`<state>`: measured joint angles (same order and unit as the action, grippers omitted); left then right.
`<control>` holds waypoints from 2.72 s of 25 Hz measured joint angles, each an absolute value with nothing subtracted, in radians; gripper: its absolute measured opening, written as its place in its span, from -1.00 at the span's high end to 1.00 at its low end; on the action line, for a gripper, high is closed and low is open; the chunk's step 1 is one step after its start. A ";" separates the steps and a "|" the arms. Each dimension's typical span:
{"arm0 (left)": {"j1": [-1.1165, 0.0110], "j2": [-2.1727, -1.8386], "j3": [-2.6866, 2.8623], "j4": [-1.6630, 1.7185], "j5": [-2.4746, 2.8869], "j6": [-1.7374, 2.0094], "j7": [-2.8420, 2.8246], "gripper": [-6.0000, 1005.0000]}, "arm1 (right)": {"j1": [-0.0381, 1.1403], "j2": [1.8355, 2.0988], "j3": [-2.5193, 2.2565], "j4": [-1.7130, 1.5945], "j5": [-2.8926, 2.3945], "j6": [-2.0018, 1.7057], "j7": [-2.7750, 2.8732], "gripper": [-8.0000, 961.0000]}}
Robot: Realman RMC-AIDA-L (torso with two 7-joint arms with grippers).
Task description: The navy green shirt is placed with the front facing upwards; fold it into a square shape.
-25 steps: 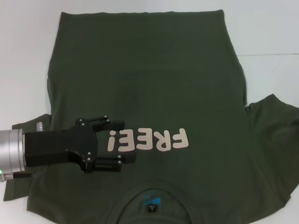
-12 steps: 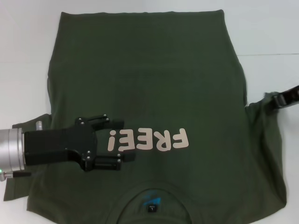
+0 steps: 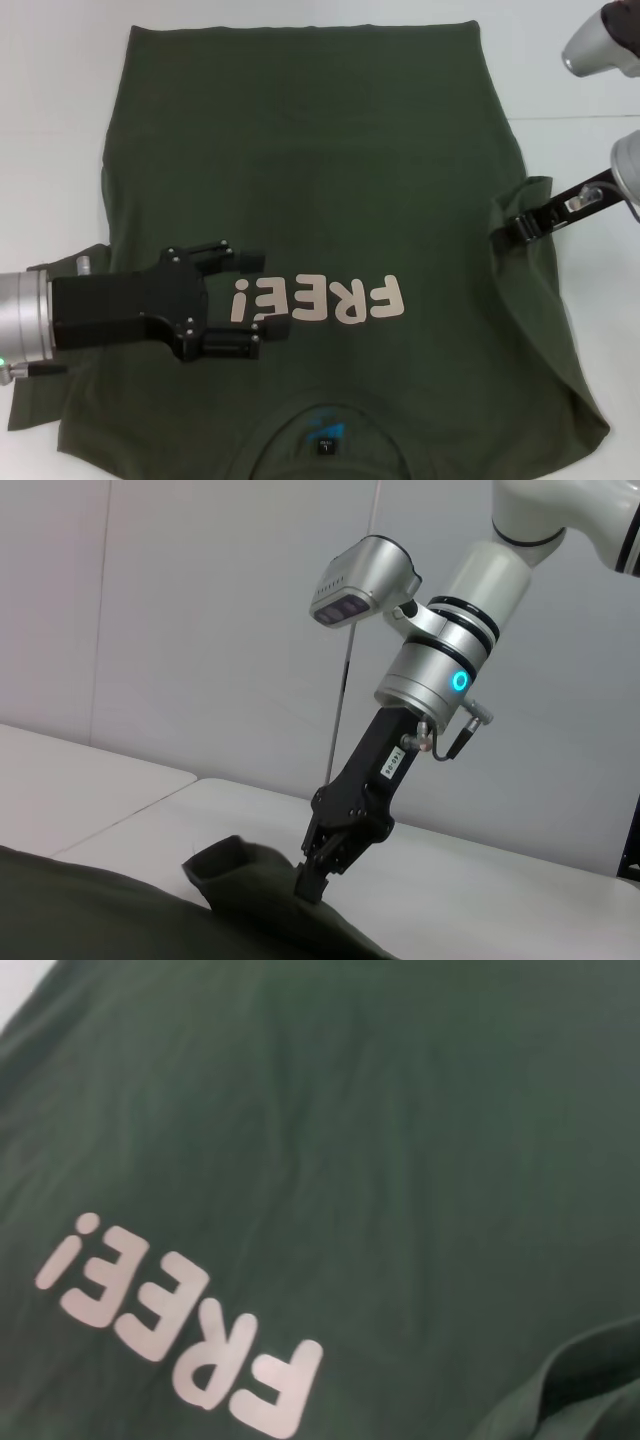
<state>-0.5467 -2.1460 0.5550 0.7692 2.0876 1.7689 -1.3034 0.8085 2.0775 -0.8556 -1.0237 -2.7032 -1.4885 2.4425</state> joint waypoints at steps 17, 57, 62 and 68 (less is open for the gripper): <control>-0.548 -2.143 0.555 0.771 2.086 1.760 -1.305 -0.76 | 0.848 2.086 -0.921 -0.901 -2.643 -1.407 2.414 0.94; -0.537 -2.145 0.541 0.763 2.064 1.743 -1.304 -0.77 | 0.859 2.079 -0.921 -0.831 -2.541 -1.384 2.319 0.21; -0.536 -2.146 0.504 0.762 2.063 1.732 -1.313 -0.77 | 0.777 2.059 -0.883 -0.835 -2.353 -1.437 2.134 -0.06; -0.529 -2.146 0.498 0.761 2.062 1.699 -1.344 -0.77 | 0.578 2.064 -0.825 -0.887 -2.106 -1.535 1.696 -0.60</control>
<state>-0.5293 -2.1461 0.4982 0.7609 2.0620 1.6994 -1.3445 0.5783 2.0636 -0.8253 -0.8869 -2.1059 -1.5346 1.6959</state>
